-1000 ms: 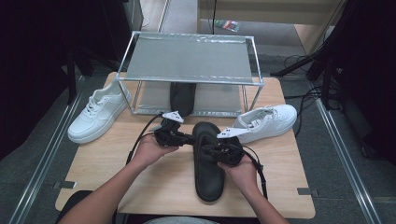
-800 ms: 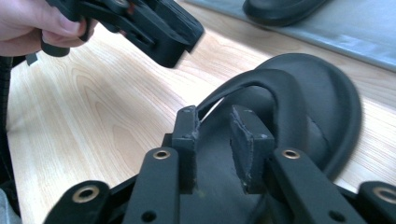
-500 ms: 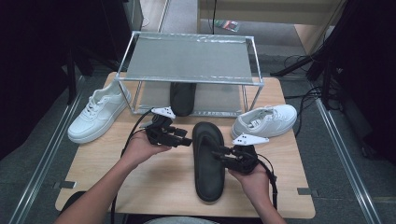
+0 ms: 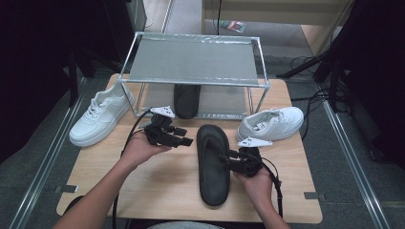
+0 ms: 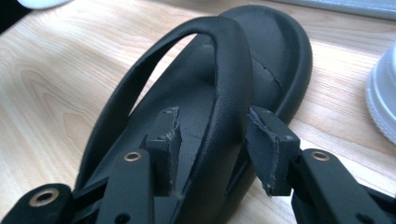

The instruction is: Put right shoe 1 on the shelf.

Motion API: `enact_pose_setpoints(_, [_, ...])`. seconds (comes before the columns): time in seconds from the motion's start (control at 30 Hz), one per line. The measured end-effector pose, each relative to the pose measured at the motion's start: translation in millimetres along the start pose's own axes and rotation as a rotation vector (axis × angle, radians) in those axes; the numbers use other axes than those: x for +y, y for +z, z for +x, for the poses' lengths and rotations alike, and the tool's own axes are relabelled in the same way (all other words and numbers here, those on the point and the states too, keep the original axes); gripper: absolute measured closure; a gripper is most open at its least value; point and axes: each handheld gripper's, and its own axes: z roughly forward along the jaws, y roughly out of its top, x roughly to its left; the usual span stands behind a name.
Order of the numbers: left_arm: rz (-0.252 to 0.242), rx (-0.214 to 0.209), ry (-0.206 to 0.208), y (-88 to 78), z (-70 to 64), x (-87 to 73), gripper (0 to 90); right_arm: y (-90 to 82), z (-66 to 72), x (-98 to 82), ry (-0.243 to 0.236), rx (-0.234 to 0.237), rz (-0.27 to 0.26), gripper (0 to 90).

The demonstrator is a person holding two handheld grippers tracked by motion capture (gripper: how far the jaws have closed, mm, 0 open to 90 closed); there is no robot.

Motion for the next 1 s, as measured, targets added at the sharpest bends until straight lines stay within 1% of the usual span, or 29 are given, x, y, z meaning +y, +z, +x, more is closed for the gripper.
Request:
enact_pose_setpoints(0.03, [-0.003,0.002,0.000,-0.3,0.4,-0.1,44.3,2.9,0.5,0.0,-0.010,-0.005,0.005,56.5])
enact_pose_setpoints(0.13, [-0.020,-0.002,0.008,-0.4,1.5,-0.1,44.4,8.2,1.1,-0.5,-0.018,-0.029,0.014,57.0])
enact_pose_setpoints(0.27, [-0.018,0.004,0.009,1.1,2.3,-0.1,44.8,15.9,0.1,-0.9,-0.011,-0.043,0.029,60.6])
enact_pose_setpoints(0.3, [-0.020,0.003,0.007,1.1,2.4,-0.1,44.8,17.5,0.3,-0.9,-0.014,-0.046,0.024,61.4])
enact_pose_setpoints(0.4, [-0.031,0.007,0.004,0.1,2.8,0.6,45.2,18.9,1.6,0.2,-0.003,-0.063,0.020,65.0])
enact_pose_setpoints(0.43, [-0.028,0.006,0.004,0.0,2.8,1.2,45.4,18.9,1.9,0.8,0.010,-0.066,0.018,66.7])
enact_pose_setpoints(0.47, [-0.026,-0.004,0.004,-0.2,2.5,2.4,45.6,18.7,1.9,1.1,0.018,-0.069,0.018,68.2])
enact_pose_setpoints(0.5, [-0.032,-0.007,0.003,-0.3,1.3,3.4,45.9,18.7,1.8,1.4,0.031,-0.068,0.017,69.5])
enact_pose_setpoints(0.53, [-0.038,-0.006,0.008,-0.3,0.5,4.5,46.3,18.8,1.5,1.7,0.040,-0.068,0.013,70.5])
enact_pose_setpoints(0.6, [-0.035,0.002,0.017,0.5,-0.6,6.4,47.1,18.5,1.5,3.0,0.049,-0.069,0.011,71.6])
enact_pose_setpoints(0.67, [-0.025,0.010,0.023,1.2,-0.8,7.0,48.3,17.9,2.3,4.9,0.048,-0.073,0.012,71.8])
enact_pose_setpoints(0.77, [-0.011,0.017,0.033,0.2,0.6,9.0,52.2,15.9,3.8,8.1,0.039,-0.081,0.013,72.0])
enact_pose_setpoints(0.8, [-0.019,0.023,0.031,-1.1,1.2,10.0,53.1,15.1,4.1,9.0,0.042,-0.083,0.011,72.0])
enact_pose_setpoints(0.83, [-0.026,0.020,0.032,-2.4,1.7,10.6,54.8,14.5,4.2,9.9,0.046,-0.085,0.011,72.0])
enact_pose_setpoints(0.9, [-0.057,0.025,0.039,-6.6,1.9,11.7,58.6,13.7,4.5,11.2,0.057,-0.086,0.013,72.0])
enact_pose_setpoints(0.97, [-0.051,0.030,0.045,-10.7,3.7,15.6,63.8,13.0,4.5,13.2,0.065,-0.086,0.014,72.0])
enact_pose_setpoints(1.0, [-0.056,0.031,0.046,-13.8,4.8,19.3,65.7,12.4,4.3,14.1,0.066,-0.086,0.013,72.0])
